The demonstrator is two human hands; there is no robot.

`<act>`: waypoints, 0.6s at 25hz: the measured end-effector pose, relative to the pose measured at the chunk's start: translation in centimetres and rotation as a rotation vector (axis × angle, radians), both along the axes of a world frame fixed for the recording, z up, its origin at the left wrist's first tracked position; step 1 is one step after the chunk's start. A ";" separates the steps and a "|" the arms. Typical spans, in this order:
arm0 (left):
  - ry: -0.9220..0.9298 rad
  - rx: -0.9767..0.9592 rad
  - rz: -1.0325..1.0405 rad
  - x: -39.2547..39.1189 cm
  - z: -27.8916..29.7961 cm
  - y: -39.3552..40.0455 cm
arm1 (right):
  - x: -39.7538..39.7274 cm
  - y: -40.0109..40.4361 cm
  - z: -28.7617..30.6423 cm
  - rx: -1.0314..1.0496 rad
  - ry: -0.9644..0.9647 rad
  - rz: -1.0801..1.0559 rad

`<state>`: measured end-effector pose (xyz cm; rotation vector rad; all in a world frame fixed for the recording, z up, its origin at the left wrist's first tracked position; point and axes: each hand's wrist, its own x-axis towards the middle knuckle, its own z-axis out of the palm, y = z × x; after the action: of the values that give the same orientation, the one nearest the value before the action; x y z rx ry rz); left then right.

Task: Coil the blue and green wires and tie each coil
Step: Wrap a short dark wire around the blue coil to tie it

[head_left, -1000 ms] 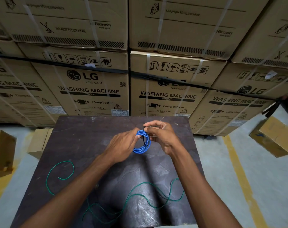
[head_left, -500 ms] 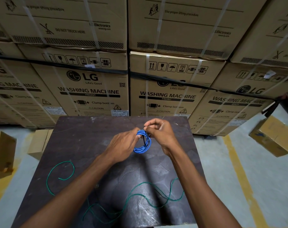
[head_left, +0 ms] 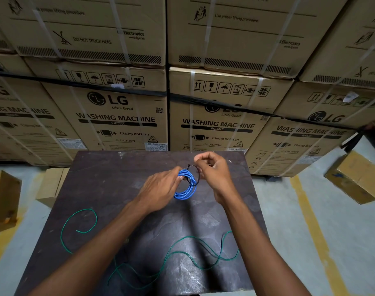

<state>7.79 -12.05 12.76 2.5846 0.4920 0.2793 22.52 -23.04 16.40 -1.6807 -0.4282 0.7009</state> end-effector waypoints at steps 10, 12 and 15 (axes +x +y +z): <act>0.009 0.029 0.021 0.3 0.3 -0.1 | -0.7 -2.2 0.8 -0.055 -0.054 0.017; 0.011 0.037 0.020 0.3 0.3 -0.1 | -0.9 -2.4 0.7 -0.064 -0.057 0.053; 0.016 0.045 0.005 0.2 0.3 -0.3 | -0.9 -2.0 0.4 -0.091 0.006 0.053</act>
<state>8.01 -12.32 13.05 2.6315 0.5035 0.2745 21.60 -25.06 16.82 -1.7576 -0.4431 0.7739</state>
